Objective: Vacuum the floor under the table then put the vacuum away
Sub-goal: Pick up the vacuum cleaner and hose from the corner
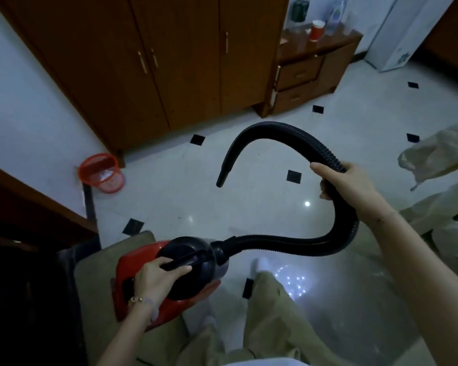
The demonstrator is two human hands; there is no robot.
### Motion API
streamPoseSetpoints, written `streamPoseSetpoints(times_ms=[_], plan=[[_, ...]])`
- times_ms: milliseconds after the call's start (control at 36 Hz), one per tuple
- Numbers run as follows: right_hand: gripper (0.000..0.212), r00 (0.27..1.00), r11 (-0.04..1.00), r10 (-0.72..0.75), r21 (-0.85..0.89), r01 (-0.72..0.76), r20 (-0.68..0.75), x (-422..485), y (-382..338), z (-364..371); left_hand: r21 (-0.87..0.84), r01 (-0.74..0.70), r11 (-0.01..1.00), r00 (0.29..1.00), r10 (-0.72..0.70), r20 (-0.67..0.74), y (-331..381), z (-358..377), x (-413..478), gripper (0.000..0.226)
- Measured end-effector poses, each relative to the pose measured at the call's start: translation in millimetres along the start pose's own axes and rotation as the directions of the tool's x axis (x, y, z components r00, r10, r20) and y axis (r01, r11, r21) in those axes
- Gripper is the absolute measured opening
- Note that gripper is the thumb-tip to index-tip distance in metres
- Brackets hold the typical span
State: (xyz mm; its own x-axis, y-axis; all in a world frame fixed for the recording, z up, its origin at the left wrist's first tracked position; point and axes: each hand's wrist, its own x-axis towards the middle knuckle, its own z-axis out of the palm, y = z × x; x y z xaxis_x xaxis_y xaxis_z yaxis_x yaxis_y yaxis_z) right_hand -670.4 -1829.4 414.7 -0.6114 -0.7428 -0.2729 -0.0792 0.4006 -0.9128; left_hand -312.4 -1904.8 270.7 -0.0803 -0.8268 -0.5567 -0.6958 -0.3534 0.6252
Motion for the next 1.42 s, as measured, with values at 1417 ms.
streamPoseSetpoints(times_ms=[1417], plan=[[0.020, 0.018, 0.664, 0.500, -0.396, 0.634, 0.866, 329, 85, -31, -0.334, 0.661, 0.672, 0.676, -0.727, -0.123, 191, 514, 8, 0.048]])
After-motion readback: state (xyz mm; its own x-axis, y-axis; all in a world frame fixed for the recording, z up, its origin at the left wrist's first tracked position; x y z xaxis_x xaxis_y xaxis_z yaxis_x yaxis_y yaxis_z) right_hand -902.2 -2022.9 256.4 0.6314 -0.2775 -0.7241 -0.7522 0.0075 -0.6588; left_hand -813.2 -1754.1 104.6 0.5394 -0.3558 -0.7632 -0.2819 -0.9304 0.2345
